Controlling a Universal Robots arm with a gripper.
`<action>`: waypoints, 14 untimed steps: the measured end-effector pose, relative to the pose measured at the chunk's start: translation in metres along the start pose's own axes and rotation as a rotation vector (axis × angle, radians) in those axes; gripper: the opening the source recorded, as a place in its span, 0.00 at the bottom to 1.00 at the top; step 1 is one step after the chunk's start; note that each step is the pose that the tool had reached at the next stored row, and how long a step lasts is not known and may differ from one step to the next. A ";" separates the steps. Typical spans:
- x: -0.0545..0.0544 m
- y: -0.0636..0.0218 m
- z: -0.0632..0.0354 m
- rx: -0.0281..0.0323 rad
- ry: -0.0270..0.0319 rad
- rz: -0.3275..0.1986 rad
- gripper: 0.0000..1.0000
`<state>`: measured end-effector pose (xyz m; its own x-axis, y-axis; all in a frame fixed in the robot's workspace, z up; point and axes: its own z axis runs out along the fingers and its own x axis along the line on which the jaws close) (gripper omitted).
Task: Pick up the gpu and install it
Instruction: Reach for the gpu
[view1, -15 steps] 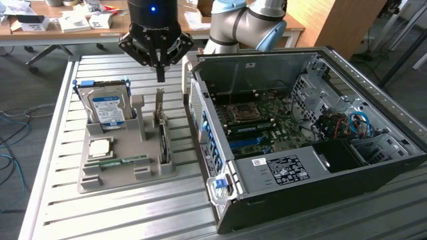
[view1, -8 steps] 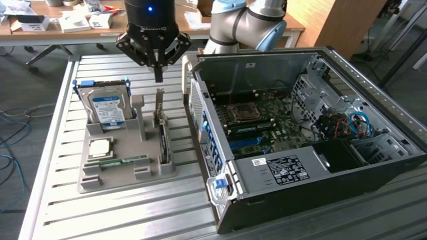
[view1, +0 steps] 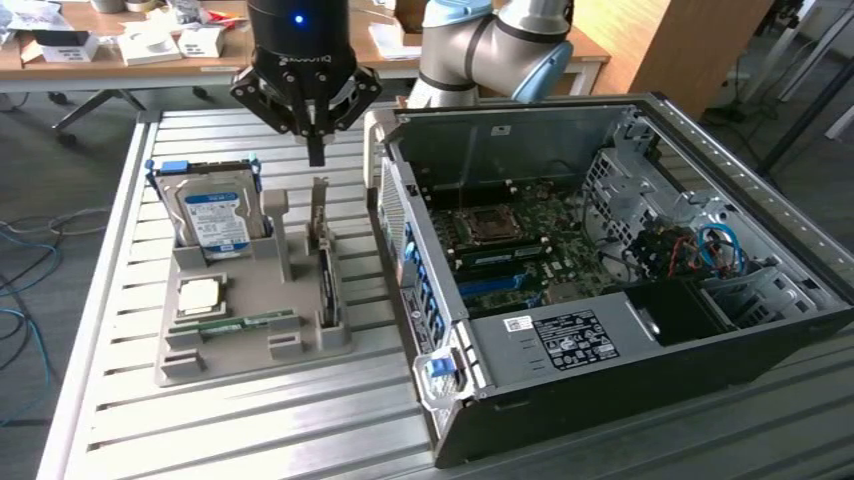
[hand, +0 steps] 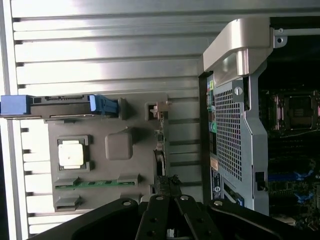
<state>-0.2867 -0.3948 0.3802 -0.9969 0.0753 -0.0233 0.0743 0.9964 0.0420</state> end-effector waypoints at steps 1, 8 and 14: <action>0.000 -0.0012 -0.0001 0.0001 0.0000 0.000 0.11; 0.000 -0.0107 -0.0005 0.0001 0.0001 0.000 0.11; 0.001 -0.0195 -0.0008 0.0008 -0.0001 0.000 0.11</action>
<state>-0.2893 -0.4142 0.3802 -0.9969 0.0752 -0.0233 0.0742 0.9964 0.0413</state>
